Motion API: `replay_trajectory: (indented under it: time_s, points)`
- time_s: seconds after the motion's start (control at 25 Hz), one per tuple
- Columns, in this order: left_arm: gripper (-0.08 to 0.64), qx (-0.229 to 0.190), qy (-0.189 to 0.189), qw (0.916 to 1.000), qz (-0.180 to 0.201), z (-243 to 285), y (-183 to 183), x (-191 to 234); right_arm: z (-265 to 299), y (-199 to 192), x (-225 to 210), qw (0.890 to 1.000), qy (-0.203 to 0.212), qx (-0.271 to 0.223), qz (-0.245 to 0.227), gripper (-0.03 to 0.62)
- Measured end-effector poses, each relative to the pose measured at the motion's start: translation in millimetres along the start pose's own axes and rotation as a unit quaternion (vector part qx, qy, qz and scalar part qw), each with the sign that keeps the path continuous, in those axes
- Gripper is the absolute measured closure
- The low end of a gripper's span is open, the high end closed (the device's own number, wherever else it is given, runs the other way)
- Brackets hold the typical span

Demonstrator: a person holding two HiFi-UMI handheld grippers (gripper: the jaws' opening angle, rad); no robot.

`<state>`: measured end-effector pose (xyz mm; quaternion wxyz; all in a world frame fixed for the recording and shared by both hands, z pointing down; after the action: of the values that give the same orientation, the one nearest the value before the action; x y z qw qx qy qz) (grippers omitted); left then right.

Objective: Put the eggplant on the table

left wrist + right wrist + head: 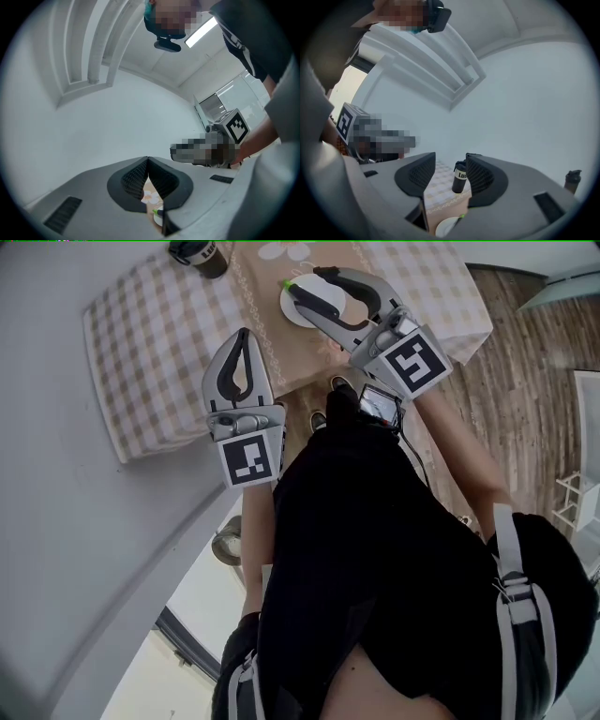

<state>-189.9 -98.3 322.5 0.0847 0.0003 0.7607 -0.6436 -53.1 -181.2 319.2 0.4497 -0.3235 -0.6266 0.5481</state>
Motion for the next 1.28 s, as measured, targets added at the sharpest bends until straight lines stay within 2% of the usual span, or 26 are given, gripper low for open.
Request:
replay_trajectory:
  time_s: [0.08,0.2,0.48,0.6,0.76,0.84,1.0,1.08,1.28]
  points:
    - [0.568,-0.002,0.002,1.0,0.001,-0.6,1.6,-0.8,-3.5,5.0,2.9,1.0,-0.007,-0.01,-0.002,0.38]
    - [0.568,-0.003,0.003,1.0,0.002,-2.0,1.6,-2.8,-10.4,9.0,9.4,1.0,-0.017,-0.021,0.002,0.417]
    - [0.568,-0.003,0.0,1.0,-0.006,-2.3,0.0,-9.4,-21.6,2.6,18.6,0.999,-0.035,-0.02,0.015,0.449]
    - [0.568,-0.003,-0.005,1.0,-0.002,-1.7,-0.5,-13.3,-26.5,-1.0,19.8,0.998,-0.049,-0.022,0.024,0.507]
    - [0.568,0.002,-0.008,1.0,-0.004,-4.3,-3.2,-16.2,-33.2,-4.3,22.9,0.997,-0.062,-0.022,0.028,0.516]
    - [0.568,0.004,-0.006,1.0,-0.004,-17.5,-4.0,-23.3,-45.1,-4.4,33.4,0.997,-0.068,-0.024,0.025,0.557]
    - [0.568,-0.017,-0.002,0.9997,-0.015,-60.8,0.5,-35.5,-69.9,4.0,71.5,0.997,-0.069,-0.021,0.006,0.557]
    - [0.568,-0.024,-0.013,0.9994,-0.02,-66.6,1.4,-32.4,-71.3,7.8,81.1,0.997,-0.081,-0.021,-0.001,0.584]
    - [0.568,0.01,-0.015,0.9997,-0.014,-10.7,-13.9,-25.7,-46.3,-19.1,34.2,0.997,-0.069,-0.006,0.036,0.584]
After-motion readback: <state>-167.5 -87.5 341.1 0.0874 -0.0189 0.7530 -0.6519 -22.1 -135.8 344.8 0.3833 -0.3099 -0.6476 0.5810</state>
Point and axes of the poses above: the fingertips, and each gripper's own axes: z forward along the fingers, x to its left, y out of its top, the point moved 6 cm from there along -z, backward along the fingers, and after that the axes turned 7 degrees about y, right-handed, at the moved point
